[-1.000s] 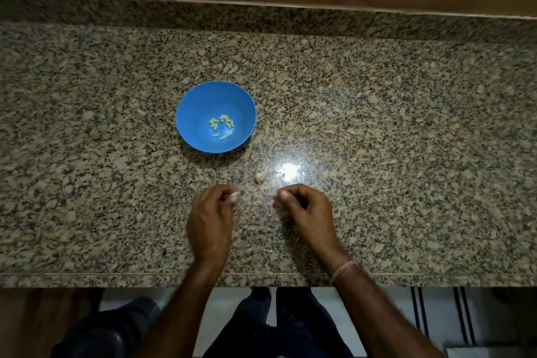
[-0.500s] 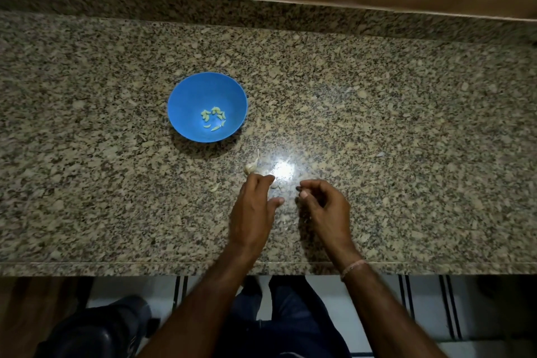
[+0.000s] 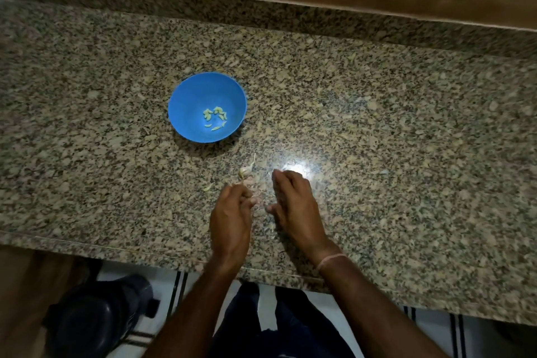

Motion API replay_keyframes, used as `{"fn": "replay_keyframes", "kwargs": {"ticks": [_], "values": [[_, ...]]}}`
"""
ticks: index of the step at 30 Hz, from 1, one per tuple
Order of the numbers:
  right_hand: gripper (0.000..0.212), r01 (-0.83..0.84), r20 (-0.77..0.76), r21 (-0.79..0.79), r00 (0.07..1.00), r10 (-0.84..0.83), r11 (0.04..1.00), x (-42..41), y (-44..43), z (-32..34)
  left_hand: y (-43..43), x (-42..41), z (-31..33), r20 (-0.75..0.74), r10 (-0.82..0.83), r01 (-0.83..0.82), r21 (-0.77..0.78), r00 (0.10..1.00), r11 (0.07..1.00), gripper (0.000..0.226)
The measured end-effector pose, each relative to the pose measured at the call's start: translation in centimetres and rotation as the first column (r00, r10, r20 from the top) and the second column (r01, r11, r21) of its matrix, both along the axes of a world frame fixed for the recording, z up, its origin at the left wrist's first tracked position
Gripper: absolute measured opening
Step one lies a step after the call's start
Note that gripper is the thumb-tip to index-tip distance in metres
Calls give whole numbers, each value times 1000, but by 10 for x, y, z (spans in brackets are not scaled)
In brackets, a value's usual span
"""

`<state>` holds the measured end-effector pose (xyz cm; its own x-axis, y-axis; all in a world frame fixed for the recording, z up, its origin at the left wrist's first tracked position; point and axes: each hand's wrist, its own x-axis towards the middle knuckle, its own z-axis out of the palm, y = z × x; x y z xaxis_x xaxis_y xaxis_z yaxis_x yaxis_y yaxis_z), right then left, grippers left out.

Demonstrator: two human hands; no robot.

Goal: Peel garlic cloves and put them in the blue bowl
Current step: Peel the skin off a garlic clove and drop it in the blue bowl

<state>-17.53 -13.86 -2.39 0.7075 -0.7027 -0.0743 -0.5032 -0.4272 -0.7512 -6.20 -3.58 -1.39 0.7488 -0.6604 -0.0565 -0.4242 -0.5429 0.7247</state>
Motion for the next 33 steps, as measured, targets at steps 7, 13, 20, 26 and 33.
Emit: {"fn": "replay_keyframes", "kwargs": {"ticks": [7, 13, 20, 26, 33], "values": [[14, -36, 18, -221, 999, 41, 975, 28, -17, -10, 16, 0, 1, -41, 172, -170, 52, 984, 984, 12], [25, -102, -128, -347, 990, 61, 932, 18, -13, -9, 23, -8, 0, -68, 157, -152, 65, 985, 986, 19], [18, 229, -1, 226, 972, -235, 947, 6, 4, 5, 29, -16, -2, -214, 281, -281, 32, 935, 959, 16], [13, 272, -8, 743, 917, -399, 611, 44, 47, 34, 49, -5, 15, -276, 396, -423, -44, 876, 905, 14], [34, 86, -4, 877, 985, -171, 473, 131, 140, 48, 157, 36, 18, -287, 634, -683, -116, 718, 721, 16]]}}
